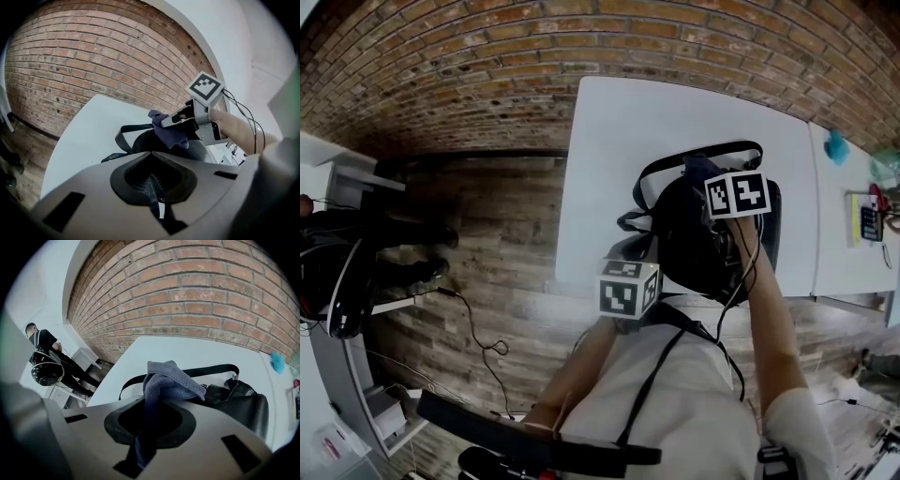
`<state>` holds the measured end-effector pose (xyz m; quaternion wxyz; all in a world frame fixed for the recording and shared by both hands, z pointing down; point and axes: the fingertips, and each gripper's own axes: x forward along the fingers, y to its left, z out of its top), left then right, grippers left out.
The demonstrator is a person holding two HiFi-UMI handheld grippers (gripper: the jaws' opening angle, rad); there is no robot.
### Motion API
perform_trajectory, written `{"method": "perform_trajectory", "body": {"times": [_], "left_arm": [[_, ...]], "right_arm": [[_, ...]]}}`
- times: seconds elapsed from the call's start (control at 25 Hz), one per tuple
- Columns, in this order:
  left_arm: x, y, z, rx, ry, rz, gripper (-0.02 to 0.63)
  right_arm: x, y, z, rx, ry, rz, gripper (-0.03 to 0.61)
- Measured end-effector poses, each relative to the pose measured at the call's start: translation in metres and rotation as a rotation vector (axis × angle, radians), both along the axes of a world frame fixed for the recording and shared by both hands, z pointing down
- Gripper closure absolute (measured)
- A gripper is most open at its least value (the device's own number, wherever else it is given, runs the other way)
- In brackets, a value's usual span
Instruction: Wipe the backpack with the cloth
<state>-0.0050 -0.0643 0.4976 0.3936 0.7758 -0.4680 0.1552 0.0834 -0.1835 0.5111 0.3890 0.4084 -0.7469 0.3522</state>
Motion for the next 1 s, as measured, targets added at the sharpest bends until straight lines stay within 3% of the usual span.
{"method": "perform_trajectory", "body": {"times": [0.28,0.68,1.0], "left_arm": [[0.000,0.002,0.002,-0.008,0.000,0.006,0.611],[0.001,0.004,0.002,-0.011,0.001,0.012,0.611],[-0.001,0.009,0.002,-0.012,0.004,0.014,0.611]], "right_arm": [[0.004,-0.008,0.046,-0.081,0.106,-0.004,0.540],[0.005,0.006,0.053,-0.129,0.122,-0.021,0.540],[0.003,0.039,0.052,-0.169,0.143,-0.092,0.540]]}}
